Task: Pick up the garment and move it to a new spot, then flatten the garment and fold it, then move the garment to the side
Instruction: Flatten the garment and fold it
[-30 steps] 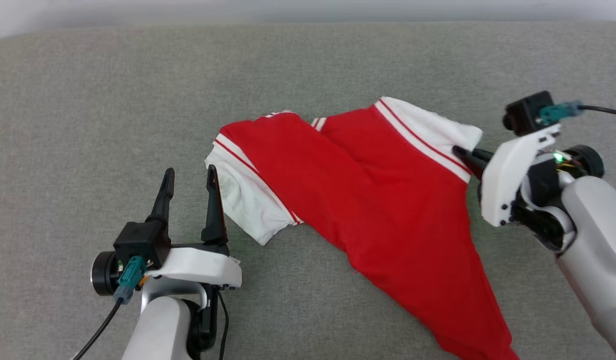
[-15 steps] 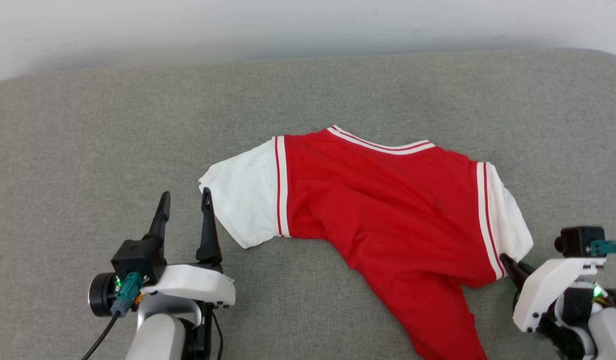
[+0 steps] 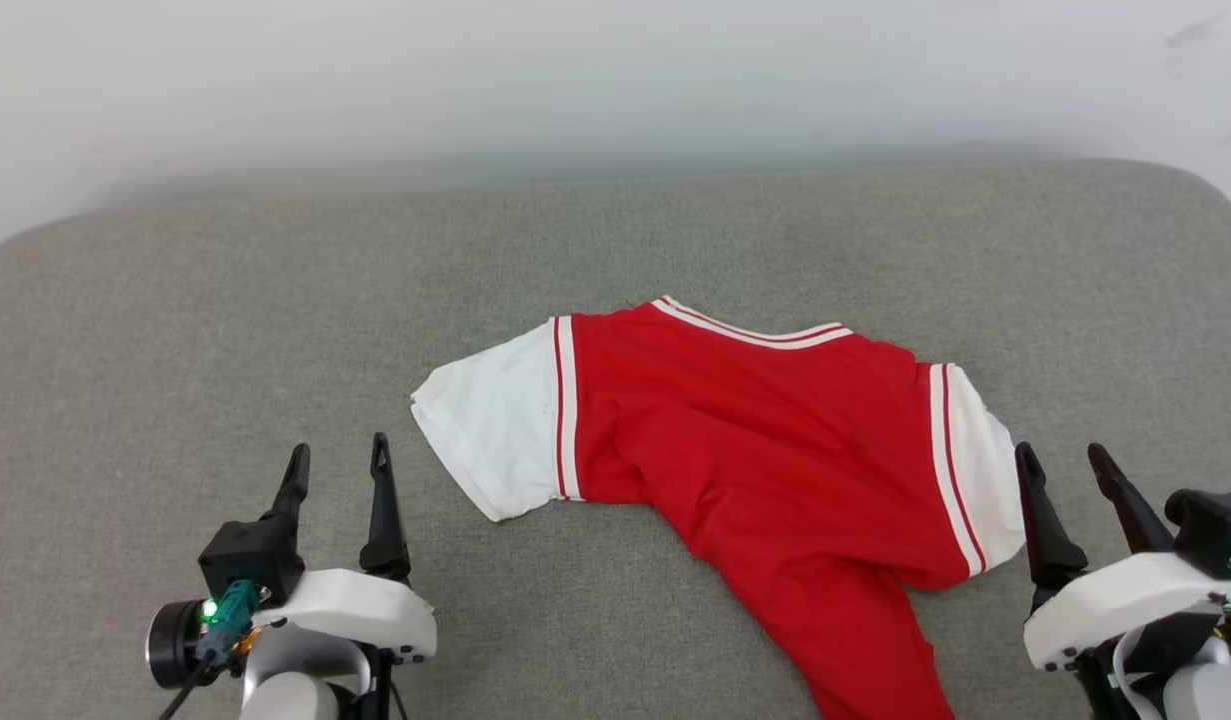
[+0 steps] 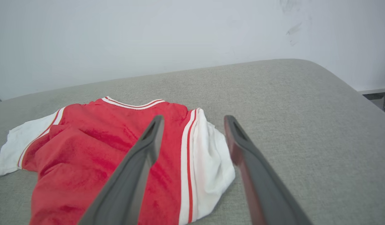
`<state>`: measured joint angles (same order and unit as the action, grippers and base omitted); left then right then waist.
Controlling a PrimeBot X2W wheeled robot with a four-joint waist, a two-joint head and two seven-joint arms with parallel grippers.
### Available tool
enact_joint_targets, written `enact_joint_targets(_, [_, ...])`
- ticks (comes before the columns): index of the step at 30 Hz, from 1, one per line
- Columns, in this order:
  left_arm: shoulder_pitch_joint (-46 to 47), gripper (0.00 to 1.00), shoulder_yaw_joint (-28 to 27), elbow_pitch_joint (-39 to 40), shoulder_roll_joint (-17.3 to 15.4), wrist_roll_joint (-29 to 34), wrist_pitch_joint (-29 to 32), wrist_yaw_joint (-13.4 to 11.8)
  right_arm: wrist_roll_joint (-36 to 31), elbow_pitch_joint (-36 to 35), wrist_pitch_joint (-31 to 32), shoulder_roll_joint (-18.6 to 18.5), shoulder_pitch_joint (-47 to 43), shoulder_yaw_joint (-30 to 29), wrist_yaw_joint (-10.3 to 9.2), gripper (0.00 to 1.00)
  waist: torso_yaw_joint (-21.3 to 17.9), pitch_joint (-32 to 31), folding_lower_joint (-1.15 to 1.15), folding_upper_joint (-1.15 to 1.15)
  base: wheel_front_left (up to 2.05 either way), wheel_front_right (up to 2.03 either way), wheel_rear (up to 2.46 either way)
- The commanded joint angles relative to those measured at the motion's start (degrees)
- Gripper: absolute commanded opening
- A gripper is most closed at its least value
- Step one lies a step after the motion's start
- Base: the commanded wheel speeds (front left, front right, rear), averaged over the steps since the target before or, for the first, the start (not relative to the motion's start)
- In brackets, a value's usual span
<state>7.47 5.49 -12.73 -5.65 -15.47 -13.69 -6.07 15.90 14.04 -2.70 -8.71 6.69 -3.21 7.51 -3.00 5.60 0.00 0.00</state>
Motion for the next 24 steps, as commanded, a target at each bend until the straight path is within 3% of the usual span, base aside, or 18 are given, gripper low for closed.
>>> enact_joint_targets(1, [-0.8,1.00,-0.3,0.2,-0.9,-0.4,1.0,-0.4,-1.5,-2.7,-1.1,1.4,-2.0,-0.4,-0.04,1.00,-0.2,-1.2,0.00,0.00,0.00,0.00,0.00])
enact_joint_targets(6, [-0.5,1.00,-0.9,0.8,-2.7,-0.9,4.7,0.0,-3.1,-7.5,-1.1,3.4,-4.7,-0.7,-0.04,1.00,-0.6,-2.0,0.00,0.00,0.00,0.00,0.00])
enact_joint_targets(9, [2.9,1.00,-0.2,1.1,-4.9,-1.5,9.6,2.0,-3.3,-10.5,-0.3,4.4,-6.0,-0.3,-0.04,1.00,-0.9,-2.1,0.00,0.00,0.00,0.00,0.00])
enact_joint_targets(17, [17.4,1.00,2.8,-5.9,-11.2,-6.6,29.2,11.0,-3.0,-15.1,1.1,5.4,-4.8,2.1,-0.04,1.00,-3.4,1.2,0.00,0.00,0.00,0.00,0.00])
enact_joint_targets(24, [27.1,1.00,5.8,-16.1,-15.9,-14.1,46.7,13.4,-2.4,-15.0,0.7,5.6,-2.3,4.5,-0.04,1.00,-6.5,6.0,0.00,0.00,0.00,0.00,0.00])
